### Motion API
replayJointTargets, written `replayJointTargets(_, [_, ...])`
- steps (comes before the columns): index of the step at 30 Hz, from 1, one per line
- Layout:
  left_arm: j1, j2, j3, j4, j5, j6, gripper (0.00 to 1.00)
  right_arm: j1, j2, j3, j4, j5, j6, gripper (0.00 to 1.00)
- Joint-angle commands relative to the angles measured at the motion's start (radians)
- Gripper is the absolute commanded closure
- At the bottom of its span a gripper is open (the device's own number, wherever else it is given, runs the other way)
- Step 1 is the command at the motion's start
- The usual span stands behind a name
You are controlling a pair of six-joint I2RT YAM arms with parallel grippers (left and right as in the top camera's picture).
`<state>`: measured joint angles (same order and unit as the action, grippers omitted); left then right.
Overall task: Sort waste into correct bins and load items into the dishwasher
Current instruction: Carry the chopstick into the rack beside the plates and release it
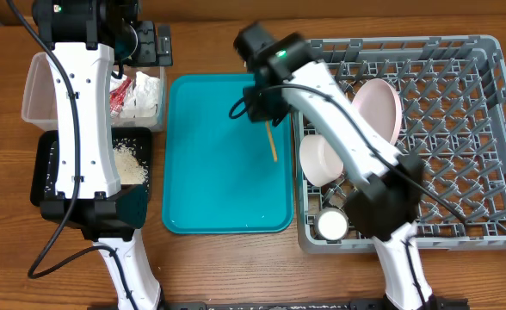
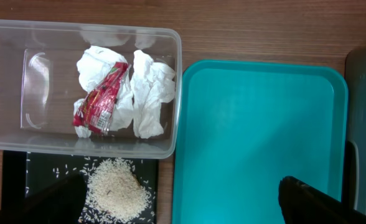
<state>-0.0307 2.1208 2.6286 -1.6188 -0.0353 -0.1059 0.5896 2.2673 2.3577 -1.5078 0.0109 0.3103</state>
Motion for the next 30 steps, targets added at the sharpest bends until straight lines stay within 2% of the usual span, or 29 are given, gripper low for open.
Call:
replayJointTargets(1, [0.004, -0.015, 0.018, 0.003, -0.009, -0.014, 0.00, -0.016, -0.186, 0.068, -0.044, 0.129, 0.031, 0.96])
replayJointTargets(6, [0.004, -0.015, 0.018, 0.003, -0.009, -0.014, 0.00, -0.111, -0.216, 0.055, -0.187, 0.217, 0.039, 0.96])
replayJointTargets(19, [0.004, -0.015, 0.018, 0.003, -0.010, -0.014, 0.00, -0.347, -0.211, -0.267, -0.102, 0.212, -0.011, 0.96])
replayJointTargets(20, [0.004, -0.015, 0.018, 0.003, -0.009, -0.014, 0.00, -0.352, -0.211, -0.285, -0.090, 0.196, -0.027, 0.94])
replayJointTargets(22, [0.004, -0.015, 0.018, 0.003, -0.009, -0.014, 0.00, -0.355, -0.211, -0.308, -0.074, 0.191, -0.031, 0.64])
replayJointTargets(23, [0.004, -0.015, 0.018, 0.003, -0.009, -0.013, 0.00, -0.355, -0.211, -0.310, -0.069, 0.191, -0.032, 0.56])
replayJointTargets(26, [0.004, -0.015, 0.018, 0.003, -0.009, -0.014, 0.00, -0.355, -0.212, -0.307, -0.060, 0.190, -0.053, 0.51])
replayJointTargets(30, [0.004, -0.015, 0.018, 0.003, -0.010, -0.014, 0.00, -0.354, -0.216, -0.278, -0.078, 0.154, -0.054, 0.51])
